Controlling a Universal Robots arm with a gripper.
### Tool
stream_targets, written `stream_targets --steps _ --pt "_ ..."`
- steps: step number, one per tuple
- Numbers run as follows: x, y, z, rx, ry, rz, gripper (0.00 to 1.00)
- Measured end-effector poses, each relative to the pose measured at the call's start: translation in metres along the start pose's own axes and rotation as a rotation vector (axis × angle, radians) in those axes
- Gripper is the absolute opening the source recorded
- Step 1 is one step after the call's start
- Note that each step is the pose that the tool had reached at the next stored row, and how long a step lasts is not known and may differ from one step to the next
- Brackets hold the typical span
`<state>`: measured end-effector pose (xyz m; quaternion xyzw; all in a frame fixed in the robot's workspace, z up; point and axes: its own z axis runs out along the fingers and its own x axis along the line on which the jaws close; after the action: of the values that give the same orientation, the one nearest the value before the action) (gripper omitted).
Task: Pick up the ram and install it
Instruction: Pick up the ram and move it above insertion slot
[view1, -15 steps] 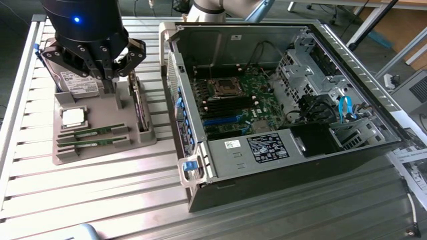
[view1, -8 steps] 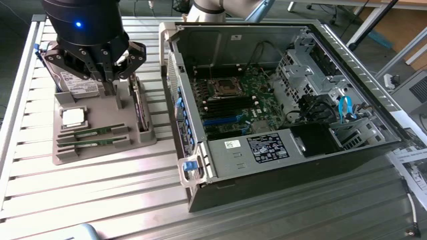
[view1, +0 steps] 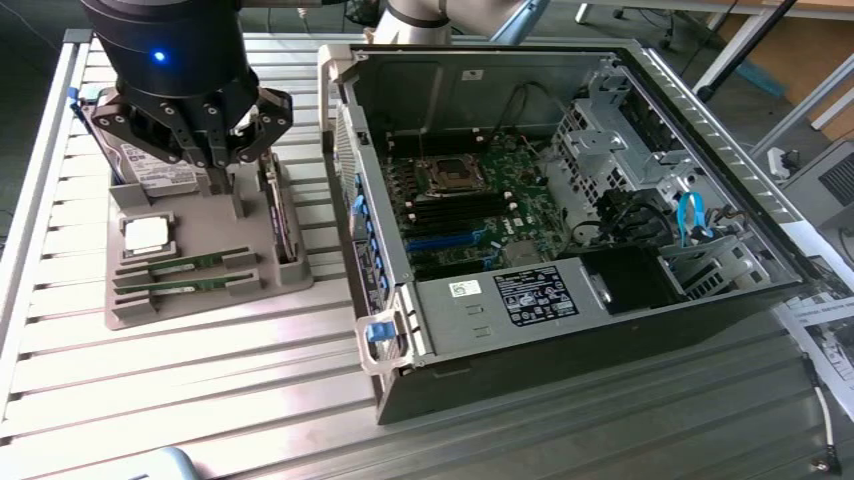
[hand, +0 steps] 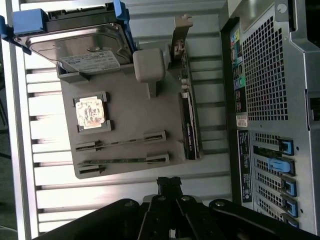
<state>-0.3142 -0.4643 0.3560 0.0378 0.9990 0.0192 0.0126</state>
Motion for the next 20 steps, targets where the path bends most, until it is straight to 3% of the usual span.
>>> stream_targets --steps 20 --pt "0.000 -0.0005 0.0133 0.0000 -0.0001 0.000 0.11"
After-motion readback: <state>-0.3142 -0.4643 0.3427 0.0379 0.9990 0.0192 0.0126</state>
